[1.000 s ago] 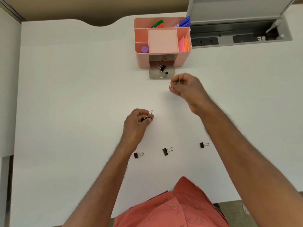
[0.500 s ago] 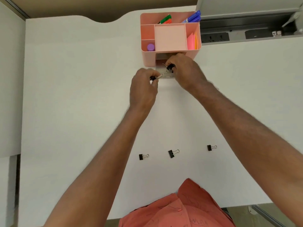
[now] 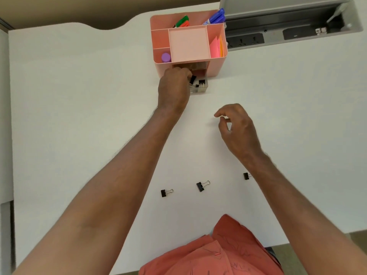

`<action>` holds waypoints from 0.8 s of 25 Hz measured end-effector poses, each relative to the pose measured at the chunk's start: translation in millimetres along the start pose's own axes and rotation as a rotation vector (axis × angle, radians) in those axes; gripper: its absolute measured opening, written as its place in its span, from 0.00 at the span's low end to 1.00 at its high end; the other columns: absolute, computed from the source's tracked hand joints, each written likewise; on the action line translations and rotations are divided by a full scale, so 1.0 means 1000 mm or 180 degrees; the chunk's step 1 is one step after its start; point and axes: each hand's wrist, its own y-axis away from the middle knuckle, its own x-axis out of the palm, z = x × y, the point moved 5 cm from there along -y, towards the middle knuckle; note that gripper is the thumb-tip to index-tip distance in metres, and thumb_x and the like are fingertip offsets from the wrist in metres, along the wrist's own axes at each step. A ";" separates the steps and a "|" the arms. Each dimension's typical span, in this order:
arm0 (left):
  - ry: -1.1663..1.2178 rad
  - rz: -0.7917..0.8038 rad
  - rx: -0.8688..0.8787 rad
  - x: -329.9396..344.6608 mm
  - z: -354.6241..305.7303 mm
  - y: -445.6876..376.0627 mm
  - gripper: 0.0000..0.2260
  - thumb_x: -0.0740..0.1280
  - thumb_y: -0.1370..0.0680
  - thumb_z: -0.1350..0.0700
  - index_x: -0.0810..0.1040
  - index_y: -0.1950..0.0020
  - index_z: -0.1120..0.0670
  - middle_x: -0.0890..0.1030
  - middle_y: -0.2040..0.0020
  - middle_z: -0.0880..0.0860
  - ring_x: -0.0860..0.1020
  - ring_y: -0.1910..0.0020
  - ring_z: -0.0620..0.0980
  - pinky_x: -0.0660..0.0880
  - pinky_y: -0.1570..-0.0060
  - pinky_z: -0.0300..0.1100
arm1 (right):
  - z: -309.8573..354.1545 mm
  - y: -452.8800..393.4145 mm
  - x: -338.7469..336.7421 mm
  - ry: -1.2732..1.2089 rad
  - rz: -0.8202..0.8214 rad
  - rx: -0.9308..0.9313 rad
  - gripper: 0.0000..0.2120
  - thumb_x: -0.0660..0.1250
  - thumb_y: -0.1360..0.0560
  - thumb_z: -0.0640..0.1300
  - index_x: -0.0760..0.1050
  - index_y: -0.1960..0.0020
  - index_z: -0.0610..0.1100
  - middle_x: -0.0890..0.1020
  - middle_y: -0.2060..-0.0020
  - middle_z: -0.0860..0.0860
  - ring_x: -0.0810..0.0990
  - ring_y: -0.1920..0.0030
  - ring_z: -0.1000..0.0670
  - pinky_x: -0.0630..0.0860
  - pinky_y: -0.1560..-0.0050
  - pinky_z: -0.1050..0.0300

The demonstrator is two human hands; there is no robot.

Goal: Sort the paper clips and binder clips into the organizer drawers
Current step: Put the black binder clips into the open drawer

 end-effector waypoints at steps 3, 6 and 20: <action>-0.0077 -0.0030 0.0104 -0.004 -0.003 0.006 0.15 0.62 0.24 0.64 0.83 0.42 0.54 0.83 0.46 0.53 0.78 0.45 0.57 0.78 0.51 0.52 | -0.008 0.027 -0.008 -0.0123 0.0033 0.0287 0.11 0.64 0.22 0.34 0.79 0.47 0.47 0.78 0.47 0.54 0.80 0.48 0.54 0.81 0.47 0.51; 0.0066 -0.0236 0.0048 -0.016 -0.001 0.044 0.12 0.64 0.22 0.61 0.82 0.42 0.53 0.81 0.44 0.53 0.77 0.47 0.56 0.77 0.51 0.50 | -0.005 0.058 -0.009 -0.0051 0.0340 0.0326 0.09 0.66 0.21 0.37 0.79 0.45 0.49 0.79 0.48 0.56 0.80 0.50 0.55 0.80 0.49 0.53; 0.0574 0.0846 -0.0796 0.001 0.060 0.314 0.20 0.72 0.22 0.52 0.74 0.31 0.49 0.69 0.36 0.47 0.70 0.39 0.45 0.73 0.46 0.37 | 0.025 0.160 0.053 0.1044 0.1376 -0.0857 0.16 0.75 0.27 0.41 0.79 0.39 0.47 0.78 0.46 0.53 0.76 0.47 0.49 0.79 0.53 0.53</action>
